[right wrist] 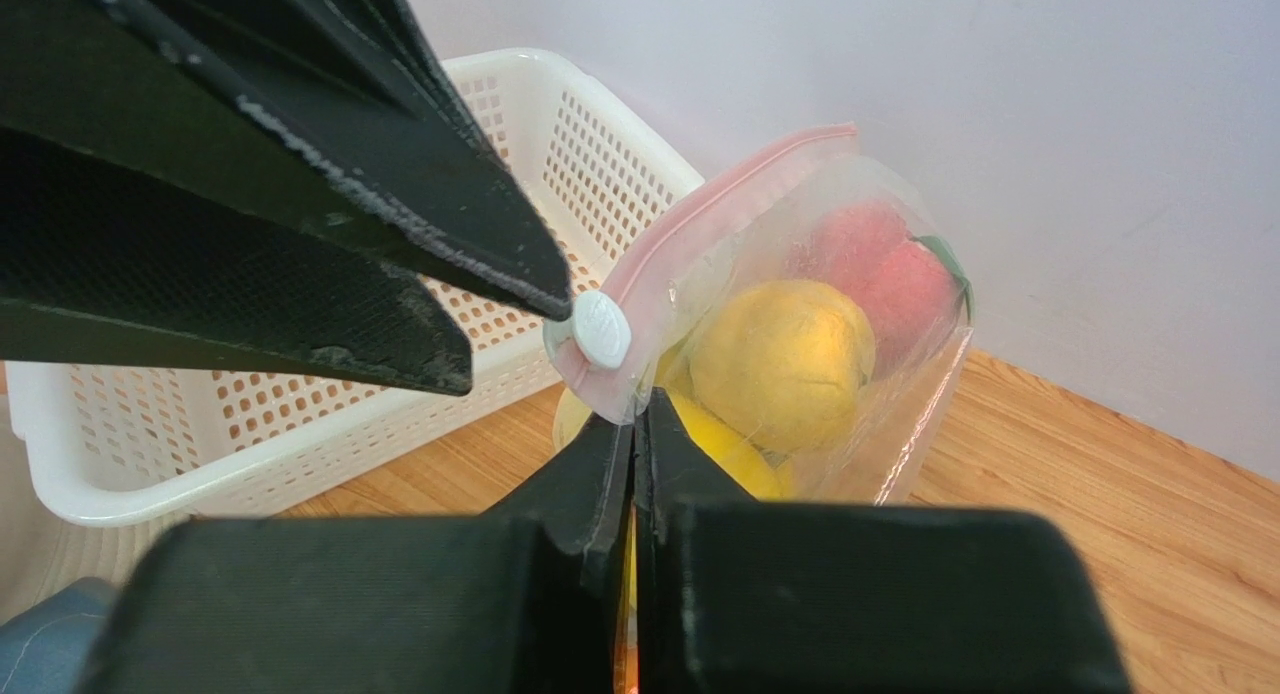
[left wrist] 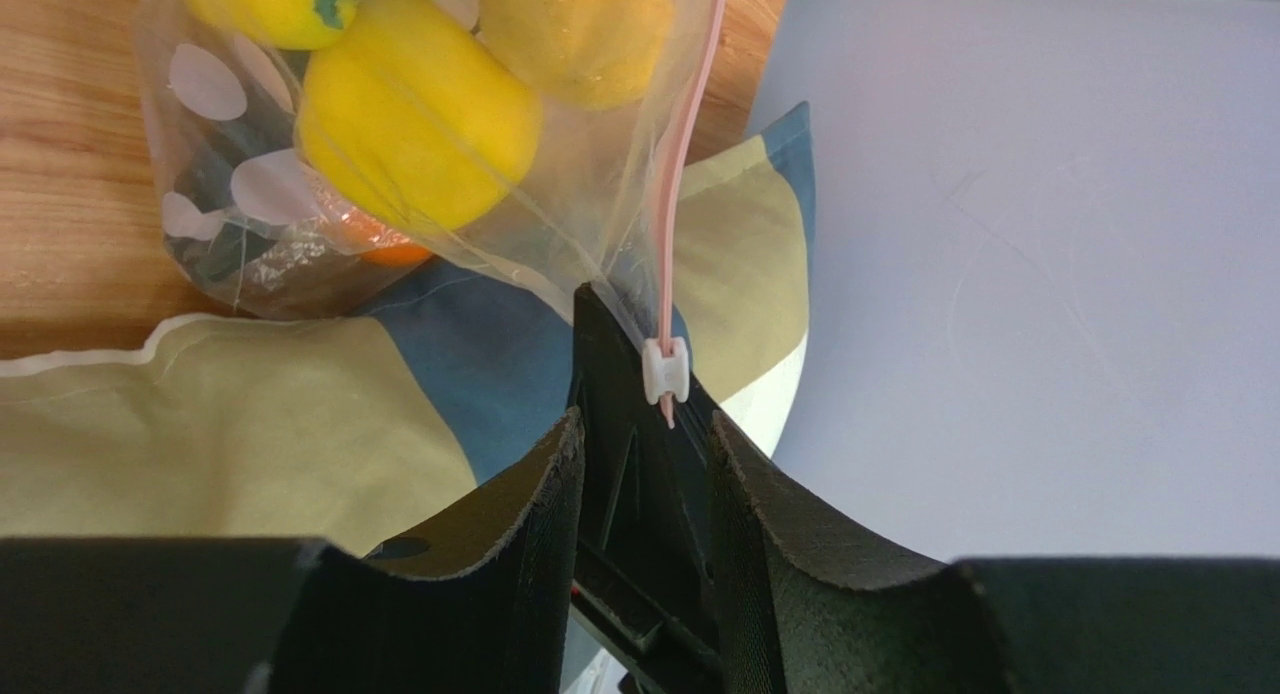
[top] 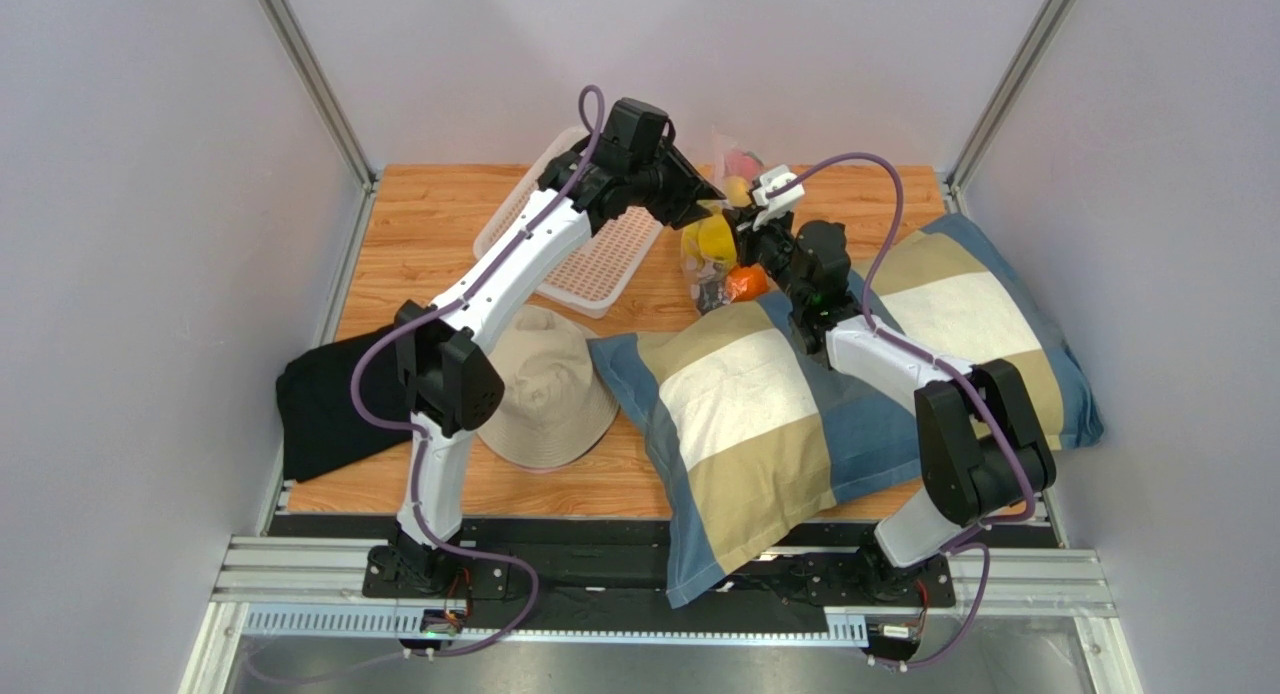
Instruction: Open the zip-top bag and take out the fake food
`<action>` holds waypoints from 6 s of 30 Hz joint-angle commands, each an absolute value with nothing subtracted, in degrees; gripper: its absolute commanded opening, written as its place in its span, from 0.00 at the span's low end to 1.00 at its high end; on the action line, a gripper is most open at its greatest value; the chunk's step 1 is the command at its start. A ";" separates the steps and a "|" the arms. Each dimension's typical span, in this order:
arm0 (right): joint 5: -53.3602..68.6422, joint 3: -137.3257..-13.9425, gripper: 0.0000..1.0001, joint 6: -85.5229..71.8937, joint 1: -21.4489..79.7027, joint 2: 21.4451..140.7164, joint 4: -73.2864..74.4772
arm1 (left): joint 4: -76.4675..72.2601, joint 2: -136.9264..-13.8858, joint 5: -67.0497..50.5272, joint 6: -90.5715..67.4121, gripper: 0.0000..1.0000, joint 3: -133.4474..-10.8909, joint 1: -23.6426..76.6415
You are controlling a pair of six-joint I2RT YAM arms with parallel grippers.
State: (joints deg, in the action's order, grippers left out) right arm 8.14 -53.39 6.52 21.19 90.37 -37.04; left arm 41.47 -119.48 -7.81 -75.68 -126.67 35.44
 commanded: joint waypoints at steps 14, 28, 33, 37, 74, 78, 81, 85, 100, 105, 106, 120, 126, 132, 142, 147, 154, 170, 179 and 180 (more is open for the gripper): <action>9.05 -55.99 0.00 8.26 21.09 90.26 -39.20 | 41.66 -123.92 -6.77 -74.00 0.32 -133.68 36.39; 11.33 -53.26 0.00 11.24 21.80 88.24 -39.90 | 39.47 -128.75 -3.78 -68.21 0.00 -139.30 36.04; 14.66 -50.19 0.00 12.22 20.66 86.14 -40.96 | 34.30 -129.37 -2.73 -62.69 0.00 -138.69 35.42; 18.19 -48.78 0.00 12.04 19.78 84.99 -40.52 | 31.47 -130.87 -2.02 -57.49 0.00 -140.53 35.07; 26.02 -43.51 0.00 10.20 17.75 78.22 -35.60 | -9.84 -152.40 7.56 -52.47 0.00 -151.61 26.72; 20.94 -47.27 0.24 4.94 17.67 78.75 -25.96 | -10.64 -152.06 4.14 -53.79 0.00 -151.79 26.98; 14.68 -57.89 0.73 -1.74 17.40 78.31 -4.28 | -10.11 -148.81 0.44 -53.53 0.00 -148.81 27.16; 7.67 -67.04 1.00 -9.92 17.32 76.56 10.08 | -8.27 -143.01 -4.65 -53.09 0.00 -142.39 27.95; 5.89 -101.25 0.57 -13.80 17.84 96.85 33.31 | -2.81 -132.28 -9.49 -50.54 0.00 -134.56 33.13; 3.17 -100.55 0.41 -12.04 18.19 98.17 33.14 | -1.94 -131.04 -9.23 -49.66 0.00 -133.24 33.40; 2.90 -100.02 0.40 -11.87 18.11 97.56 32.87 | -1.76 -130.96 -9.32 -49.66 0.00 -133.24 33.40; 2.99 -91.59 0.58 -13.54 18.19 91.50 30.24 | -1.06 -131.66 -9.75 -49.30 0.00 -134.12 33.40; 4.13 -91.41 0.45 -13.53 18.19 91.94 30.06 | -0.18 -132.19 -10.20 -48.78 0.00 -135.00 33.40; 4.48 -90.79 0.57 -13.62 18.11 90.18 29.62 | -0.26 -132.27 -10.20 -48.60 0.00 -134.91 33.31; 4.22 -89.56 0.52 -12.84 17.93 88.94 27.95 | -0.18 -132.19 -10.37 -48.43 0.00 -134.82 33.40; 4.66 -89.83 0.47 -12.74 17.93 90.52 28.48 | -0.26 -132.10 -10.72 -48.69 0.00 -134.65 33.40; 5.71 -89.47 0.45 -13.45 18.02 92.63 27.42 | -0.26 -132.01 -10.63 -48.87 0.00 -134.65 33.40; 1.58 -105.29 0.00 -15.29 18.02 99.14 36.74 | 14.51 -119.36 -19.77 -37.52 0.27 -131.06 30.59; 4.30 -105.73 0.00 -15.82 18.19 99.41 35.86 | 15.55 -122.86 -26.10 -46.84 0.09 -130.86 31.11; 4.39 -105.65 0.00 -15.99 18.19 99.23 35.42 | 15.90 -123.65 -26.63 -47.54 0.08 -131.74 31.11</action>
